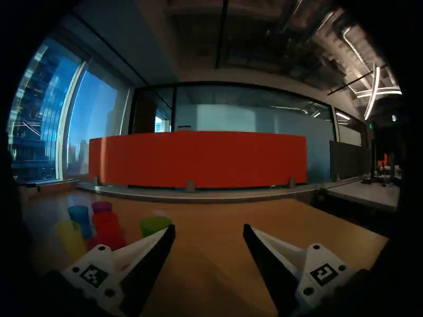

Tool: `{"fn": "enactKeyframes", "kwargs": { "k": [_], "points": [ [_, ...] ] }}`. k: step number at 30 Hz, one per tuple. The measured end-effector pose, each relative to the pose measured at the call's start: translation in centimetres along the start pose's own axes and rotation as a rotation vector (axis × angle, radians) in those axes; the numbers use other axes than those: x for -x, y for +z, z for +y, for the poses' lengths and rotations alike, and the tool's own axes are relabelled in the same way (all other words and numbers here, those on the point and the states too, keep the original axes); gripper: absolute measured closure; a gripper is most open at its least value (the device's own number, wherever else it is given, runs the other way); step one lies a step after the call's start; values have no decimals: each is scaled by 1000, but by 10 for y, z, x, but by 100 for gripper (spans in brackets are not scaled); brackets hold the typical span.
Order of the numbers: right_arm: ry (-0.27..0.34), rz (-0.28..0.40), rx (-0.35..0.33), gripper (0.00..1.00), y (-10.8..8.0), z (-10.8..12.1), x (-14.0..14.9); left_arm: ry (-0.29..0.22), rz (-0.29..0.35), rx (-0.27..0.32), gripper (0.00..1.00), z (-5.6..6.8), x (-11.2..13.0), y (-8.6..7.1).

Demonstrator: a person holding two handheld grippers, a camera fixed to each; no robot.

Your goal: Pour water

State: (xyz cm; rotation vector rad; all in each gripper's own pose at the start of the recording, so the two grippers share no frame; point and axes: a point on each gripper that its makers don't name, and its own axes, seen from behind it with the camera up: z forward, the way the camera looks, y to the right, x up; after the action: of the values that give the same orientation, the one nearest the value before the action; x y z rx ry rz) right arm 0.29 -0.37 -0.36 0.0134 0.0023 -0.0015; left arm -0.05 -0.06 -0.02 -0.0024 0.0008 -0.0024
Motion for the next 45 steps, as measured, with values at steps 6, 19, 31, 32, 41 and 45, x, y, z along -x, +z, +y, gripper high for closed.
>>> {"fn": "enactKeyframes", "kwargs": {
  "k": [6, 19, 31, 32, 41, 45],
  "points": [
    [5, -13, 11, 1, -2, 4, 2, -21, -7, 0, 9, 0, 0, 0],
    [-19, -31, -9, 1, -2, 5, -45, -35, -9, 33, 9, 1, -54, 3],
    [28, -41, -17, 1, 4, 11, -120, -6, -13, 59, 9, -2, -124, 6],
    [33, -39, -20, 1, 5, 10, -128, -3, -10, 60, 9, -2, -132, 6],
    [64, -5, -67, 1, 6, 2, -185, 15, 17, 74, 9, 2, -183, 12],
    [61, 2, -76, 1, 5, 1, -201, 20, 22, 84, 9, 5, -196, 13]
  ]
}}
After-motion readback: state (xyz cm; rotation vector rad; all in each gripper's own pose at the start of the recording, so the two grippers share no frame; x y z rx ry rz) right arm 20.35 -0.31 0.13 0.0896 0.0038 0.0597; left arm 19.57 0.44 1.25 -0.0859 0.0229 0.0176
